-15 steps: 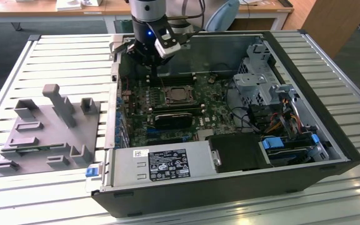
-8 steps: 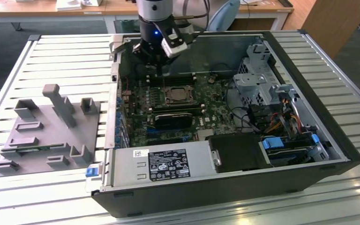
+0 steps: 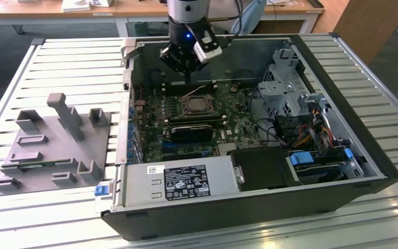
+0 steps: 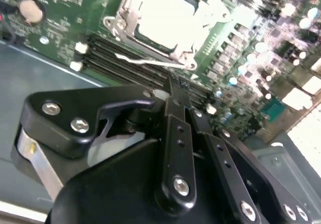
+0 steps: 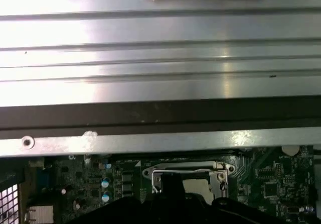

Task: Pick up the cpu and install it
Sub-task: 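Install the first cpu locking lever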

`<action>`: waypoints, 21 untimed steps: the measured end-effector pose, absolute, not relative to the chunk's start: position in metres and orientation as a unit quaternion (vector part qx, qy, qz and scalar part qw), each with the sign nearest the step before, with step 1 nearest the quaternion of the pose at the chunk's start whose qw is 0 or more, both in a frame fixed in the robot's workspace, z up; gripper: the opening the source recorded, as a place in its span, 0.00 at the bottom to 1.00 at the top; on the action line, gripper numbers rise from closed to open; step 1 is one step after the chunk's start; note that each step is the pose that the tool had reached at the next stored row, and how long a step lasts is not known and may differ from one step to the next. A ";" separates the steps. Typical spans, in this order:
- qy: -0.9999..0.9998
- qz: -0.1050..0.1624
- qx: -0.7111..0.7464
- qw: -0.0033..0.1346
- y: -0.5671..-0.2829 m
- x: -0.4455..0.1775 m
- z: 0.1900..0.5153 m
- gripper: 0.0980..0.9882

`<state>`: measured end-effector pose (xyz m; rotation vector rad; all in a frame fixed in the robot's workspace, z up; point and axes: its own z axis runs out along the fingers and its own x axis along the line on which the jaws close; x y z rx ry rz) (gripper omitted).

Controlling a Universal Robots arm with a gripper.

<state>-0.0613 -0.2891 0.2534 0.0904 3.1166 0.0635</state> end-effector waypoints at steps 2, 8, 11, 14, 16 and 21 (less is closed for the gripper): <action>0.999 0.020 0.029 0.012 -0.289 -0.061 0.253 0.01; 0.999 0.034 0.029 0.011 -0.289 -0.061 0.252 0.01; 0.999 0.039 0.029 0.011 -0.289 -0.061 0.250 0.01; 0.999 0.039 0.029 0.011 -0.289 -0.061 0.249 0.01; 0.999 0.039 0.029 0.011 -0.289 -0.060 0.246 0.01; 0.999 0.039 0.024 0.011 -0.289 -0.052 0.240 0.01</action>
